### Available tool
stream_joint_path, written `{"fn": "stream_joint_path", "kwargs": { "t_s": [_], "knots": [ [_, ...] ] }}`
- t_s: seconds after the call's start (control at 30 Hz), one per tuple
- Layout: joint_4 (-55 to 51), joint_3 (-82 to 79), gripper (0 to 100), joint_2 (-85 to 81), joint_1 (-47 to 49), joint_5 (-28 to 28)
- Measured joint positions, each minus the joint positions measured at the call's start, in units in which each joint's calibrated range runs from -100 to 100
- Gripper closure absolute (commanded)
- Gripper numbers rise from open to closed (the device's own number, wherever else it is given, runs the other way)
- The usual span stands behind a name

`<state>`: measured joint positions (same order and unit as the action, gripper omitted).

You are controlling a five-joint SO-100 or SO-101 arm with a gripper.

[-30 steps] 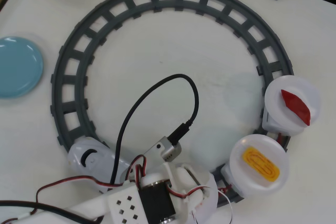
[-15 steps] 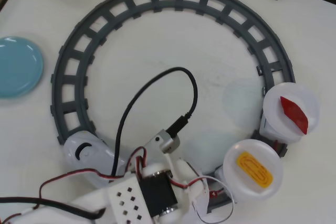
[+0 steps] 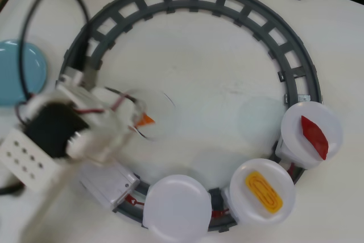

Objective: Pick up the sushi from the Shinkansen and put it on the blue dish

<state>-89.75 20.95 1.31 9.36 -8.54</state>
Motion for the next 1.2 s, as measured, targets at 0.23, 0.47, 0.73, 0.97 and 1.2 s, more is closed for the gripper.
{"fn": "stream_joint_path", "kwargs": {
  "t_s": [0.23, 0.47, 0.73, 0.97, 1.2],
  "knots": [
    [2.6, -11.0, 97, -0.2, 15.3, 0.0],
    [12.5, -25.5, 97, -0.3, 28.4, 0.0],
    [20.5, -31.0, 97, -0.3, 36.3, 0.0],
    [23.6, -30.3, 97, 3.8, 40.7, 0.0],
    [26.6, -22.8, 97, 15.7, 40.9, 0.9]
  ]
}}
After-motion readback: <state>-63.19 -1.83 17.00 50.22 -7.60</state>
